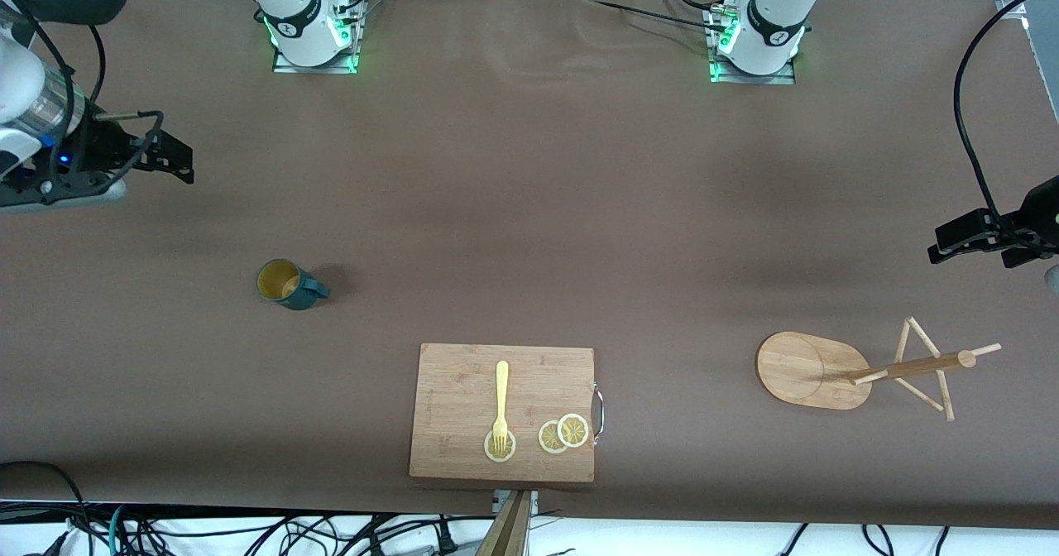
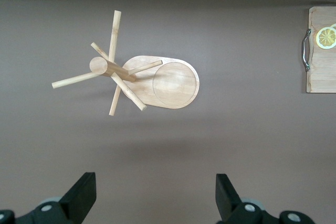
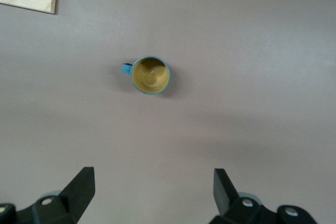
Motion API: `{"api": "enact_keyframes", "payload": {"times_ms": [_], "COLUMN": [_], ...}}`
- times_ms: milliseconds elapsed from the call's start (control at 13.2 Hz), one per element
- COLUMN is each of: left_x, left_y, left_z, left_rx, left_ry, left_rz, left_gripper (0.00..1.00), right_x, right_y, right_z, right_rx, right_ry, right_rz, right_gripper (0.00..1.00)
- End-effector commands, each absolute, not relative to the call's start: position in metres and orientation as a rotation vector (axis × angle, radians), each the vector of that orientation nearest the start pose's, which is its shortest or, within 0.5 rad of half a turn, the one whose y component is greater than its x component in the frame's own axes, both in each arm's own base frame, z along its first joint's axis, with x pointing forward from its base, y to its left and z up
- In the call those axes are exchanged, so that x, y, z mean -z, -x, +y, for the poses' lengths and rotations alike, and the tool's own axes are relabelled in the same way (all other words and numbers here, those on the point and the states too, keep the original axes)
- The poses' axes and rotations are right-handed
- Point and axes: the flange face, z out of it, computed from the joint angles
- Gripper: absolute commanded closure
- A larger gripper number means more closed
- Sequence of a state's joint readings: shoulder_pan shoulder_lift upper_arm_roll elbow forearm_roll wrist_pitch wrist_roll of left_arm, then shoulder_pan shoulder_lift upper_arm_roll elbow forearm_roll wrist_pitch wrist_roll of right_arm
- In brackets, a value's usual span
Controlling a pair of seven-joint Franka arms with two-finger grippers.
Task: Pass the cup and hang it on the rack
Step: 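Lower the right gripper onto the teal mug and grasp its rim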
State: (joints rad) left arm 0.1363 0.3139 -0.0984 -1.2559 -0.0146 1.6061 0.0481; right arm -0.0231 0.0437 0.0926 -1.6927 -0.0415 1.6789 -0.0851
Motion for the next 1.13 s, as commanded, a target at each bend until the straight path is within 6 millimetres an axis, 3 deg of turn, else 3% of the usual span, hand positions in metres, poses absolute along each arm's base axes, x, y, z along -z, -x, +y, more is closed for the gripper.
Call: {"api": "enact_keyframes", "payload": {"times_ms": [0, 151, 227, 681, 1059], "left_x": [-0.592, -0.592, -0.592, -0.592, -0.592], "left_y": [-0.653, -0.653, -0.653, -0.653, -0.653], "left_z": [0.035, 0.035, 0.033, 0.033, 0.031], "left_rx": [0.068, 0.068, 0.07, 0.068, 0.068], "left_ry": [3.188, 3.188, 3.188, 3.189, 3.194], "left_rz": [0.04, 0.04, 0.045, 0.042, 0.042], "left_gripper": [0.0, 0.0, 0.0, 0.0, 0.0], "right_x": [-0.533, -0.471, -0.456, -0.403, -0.323], "right_y": [-0.583, -0.6, -0.607, -0.643, -0.659], "right_z": [0.038, 0.035, 0.029, 0.021, 0.002], "right_rx": [-0.141, -0.311, -0.318, -0.16, -0.153], "right_ry": [3.166, 3.143, 3.133, 3.133, 3.125], "right_rz": [-0.269, -0.264, -0.245, -0.231, -0.192], "right_gripper": [0.0, 0.0, 0.0, 0.0, 0.0]}}
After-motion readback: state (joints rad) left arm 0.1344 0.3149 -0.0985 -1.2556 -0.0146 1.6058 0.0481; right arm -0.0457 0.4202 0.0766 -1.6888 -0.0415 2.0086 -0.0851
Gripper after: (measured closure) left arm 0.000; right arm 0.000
